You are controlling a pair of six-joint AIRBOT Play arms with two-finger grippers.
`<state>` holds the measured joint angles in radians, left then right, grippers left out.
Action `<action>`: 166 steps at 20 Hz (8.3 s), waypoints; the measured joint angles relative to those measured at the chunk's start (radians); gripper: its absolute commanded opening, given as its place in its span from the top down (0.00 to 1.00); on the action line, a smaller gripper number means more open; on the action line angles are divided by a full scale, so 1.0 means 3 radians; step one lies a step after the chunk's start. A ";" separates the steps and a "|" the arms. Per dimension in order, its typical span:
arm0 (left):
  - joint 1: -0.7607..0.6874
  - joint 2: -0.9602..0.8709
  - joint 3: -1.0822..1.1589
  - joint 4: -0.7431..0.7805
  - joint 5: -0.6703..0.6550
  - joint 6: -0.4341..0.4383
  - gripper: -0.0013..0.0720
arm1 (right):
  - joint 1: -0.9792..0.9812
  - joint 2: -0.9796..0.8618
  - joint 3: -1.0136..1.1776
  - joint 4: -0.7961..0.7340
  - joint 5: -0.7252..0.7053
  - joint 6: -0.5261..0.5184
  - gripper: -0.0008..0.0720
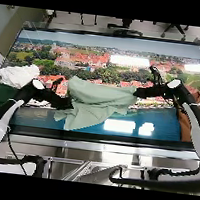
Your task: Fold the shirts.
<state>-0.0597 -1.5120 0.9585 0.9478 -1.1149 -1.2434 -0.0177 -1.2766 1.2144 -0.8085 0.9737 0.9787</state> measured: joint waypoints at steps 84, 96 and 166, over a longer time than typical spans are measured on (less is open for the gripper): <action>-0.0253 0.0520 -0.0562 -0.0317 0.0888 -0.0352 0.96 | -0.0567 -0.1181 0.1479 0.0136 0.0757 -0.0290 0.97; 0.0783 -0.0546 0.1359 -0.0167 -0.0375 0.0348 0.84 | -0.0558 0.0971 -0.1146 -0.0707 0.0955 0.0666 0.95; 0.0703 -0.0576 0.0595 -0.0188 -0.0629 0.0394 0.96 | -0.1144 -0.0997 0.0635 -0.0159 0.1768 -0.0159 0.97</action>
<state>0.1513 -1.6848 1.1370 0.8913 -1.3037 -1.1252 -0.3611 -1.5757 1.4048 -0.8562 1.5040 0.9310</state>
